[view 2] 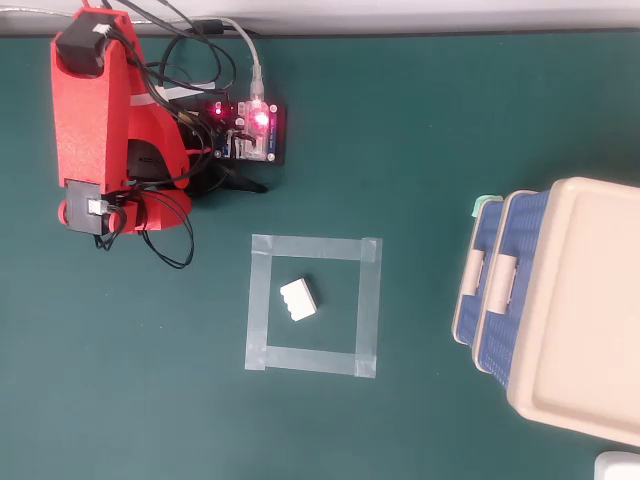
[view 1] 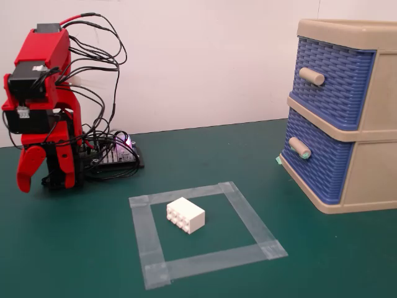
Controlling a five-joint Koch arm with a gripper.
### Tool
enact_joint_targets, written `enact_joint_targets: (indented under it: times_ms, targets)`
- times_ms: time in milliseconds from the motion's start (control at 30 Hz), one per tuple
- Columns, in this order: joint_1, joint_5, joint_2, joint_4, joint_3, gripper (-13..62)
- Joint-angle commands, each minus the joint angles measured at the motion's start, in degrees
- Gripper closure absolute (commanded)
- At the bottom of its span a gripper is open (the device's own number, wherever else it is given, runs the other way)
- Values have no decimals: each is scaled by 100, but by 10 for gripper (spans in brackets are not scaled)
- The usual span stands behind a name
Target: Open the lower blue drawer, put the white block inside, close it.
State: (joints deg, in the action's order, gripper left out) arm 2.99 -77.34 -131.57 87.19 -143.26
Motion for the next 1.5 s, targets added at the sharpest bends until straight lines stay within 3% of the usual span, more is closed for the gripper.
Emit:
enact_joint_targets:
  times_ms: [0,233,467,567,800,1000,1133,1233,1467]
  targets:
    - [79,-9,-316,563,-79,149]
    - [132,-44,-316,642,105,155]
    - [-141,-334,-299,1415,3243,157]
    - [-1222,-1090,-158,993,3691,157]
    - [-5458,-5353,914,-2813,3454,156]
    - [-7233,-8147,2408,-6407,3296,157]
    - [-7673,-8833,2619,-8306,2593,159]
    - [-7954,-8895,2865,-10837,1406,160]
    - [-8209,-8903,5423,-14854,1090,160]
